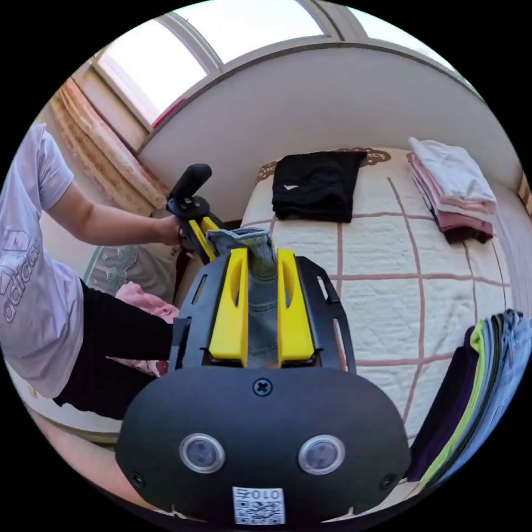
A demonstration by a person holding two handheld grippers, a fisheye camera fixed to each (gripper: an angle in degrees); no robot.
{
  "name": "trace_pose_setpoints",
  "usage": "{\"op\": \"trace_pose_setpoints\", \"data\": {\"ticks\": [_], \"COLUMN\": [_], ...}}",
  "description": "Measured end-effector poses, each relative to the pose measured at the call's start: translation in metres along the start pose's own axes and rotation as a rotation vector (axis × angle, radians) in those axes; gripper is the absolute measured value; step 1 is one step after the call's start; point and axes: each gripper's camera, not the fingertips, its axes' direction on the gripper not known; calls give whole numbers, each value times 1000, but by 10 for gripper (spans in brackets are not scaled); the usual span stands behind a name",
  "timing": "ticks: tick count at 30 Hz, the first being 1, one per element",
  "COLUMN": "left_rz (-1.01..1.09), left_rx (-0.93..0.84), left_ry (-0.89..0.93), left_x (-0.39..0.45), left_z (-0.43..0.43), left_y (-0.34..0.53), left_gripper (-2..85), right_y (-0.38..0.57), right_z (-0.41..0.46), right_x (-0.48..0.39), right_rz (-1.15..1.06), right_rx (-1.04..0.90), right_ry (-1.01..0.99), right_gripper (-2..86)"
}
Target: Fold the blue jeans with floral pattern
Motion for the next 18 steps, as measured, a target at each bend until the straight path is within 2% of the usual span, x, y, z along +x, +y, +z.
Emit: {"op": "trace_pose_setpoints", "data": {"ticks": [5, 7, 9, 13, 16, 17, 18], "left_rz": [-198, -196, -153, -79, 36, 97, 128], "left_rx": [143, 156, 144, 125, 66, 34, 20], "left_ry": [5, -30, -69, -117, -182, -218, -234], "left_x": [52, 75, 105, 176, 241, 270, 285], "left_z": [-1, -1, 1, 11, 25, 32, 36], "left_y": [8, 0, -14, -53, -87, -100, -107], "left_gripper": [76, 76, 76, 79, 82, 84, 84], "right_y": [167, 223, 276, 329, 353, 363, 378], "right_z": [-42, -48, -41, -21, 23, 48, 50], "right_x": [-41, -66, -96, -117, -110, -105, -107], "right_rz": [502, 642, 768, 871, 868, 852, 856], "right_rx": [252, 241, 143, 180, 68, -21, 36], "right_ry": [214, 283, 332, 291, 223, 199, 226], "right_gripper": [54, 56, 59, 58, 52, 47, 41]}}
